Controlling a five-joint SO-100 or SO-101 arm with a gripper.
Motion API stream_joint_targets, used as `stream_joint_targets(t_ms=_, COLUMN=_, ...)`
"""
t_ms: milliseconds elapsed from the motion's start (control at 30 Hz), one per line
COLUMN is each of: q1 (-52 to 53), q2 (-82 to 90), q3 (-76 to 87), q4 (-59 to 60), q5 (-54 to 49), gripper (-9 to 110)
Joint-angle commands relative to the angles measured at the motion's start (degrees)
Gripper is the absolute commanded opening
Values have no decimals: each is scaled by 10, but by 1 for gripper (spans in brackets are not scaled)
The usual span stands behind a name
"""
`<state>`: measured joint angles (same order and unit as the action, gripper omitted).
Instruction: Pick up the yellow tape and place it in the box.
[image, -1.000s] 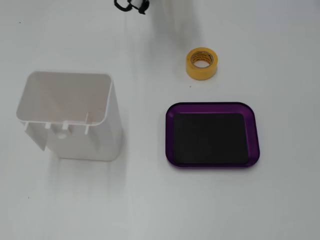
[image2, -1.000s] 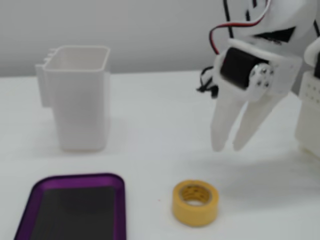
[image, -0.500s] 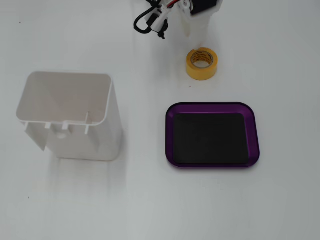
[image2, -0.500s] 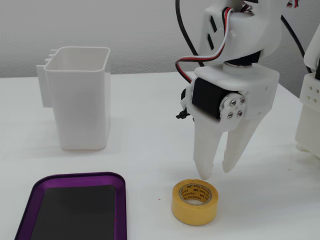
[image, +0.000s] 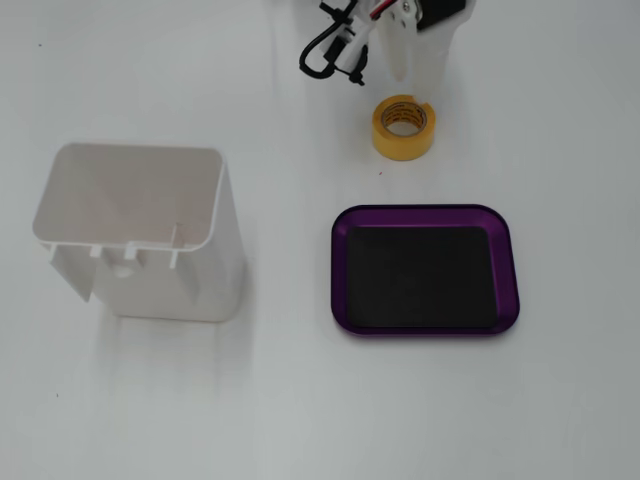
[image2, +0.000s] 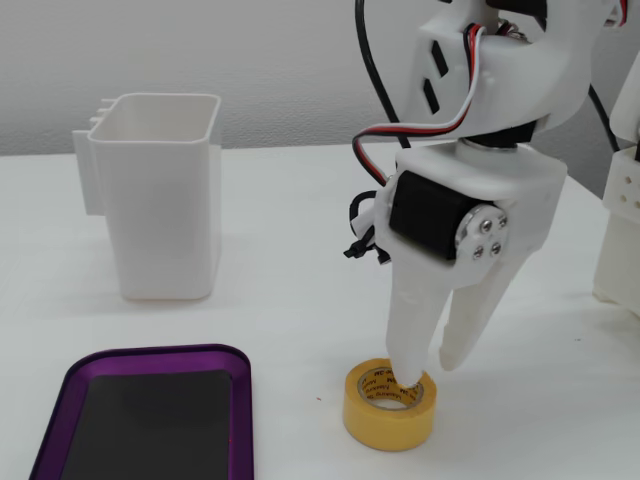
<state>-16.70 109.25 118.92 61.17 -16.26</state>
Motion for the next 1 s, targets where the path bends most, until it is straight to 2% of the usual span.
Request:
stream_joint_targets(t_ms=0, q1=-2, q2=2, q3=-10, q4=-25, q5=3, gripper=10)
stream_joint_targets(t_ms=300, q1=-1, q2=2, q3=47, q4=-67, q5=1, gripper=10)
stream_joint_targets(t_ms=967, q1=-3, q2=9, q3=43, q4=-26, q5=-3, gripper=10)
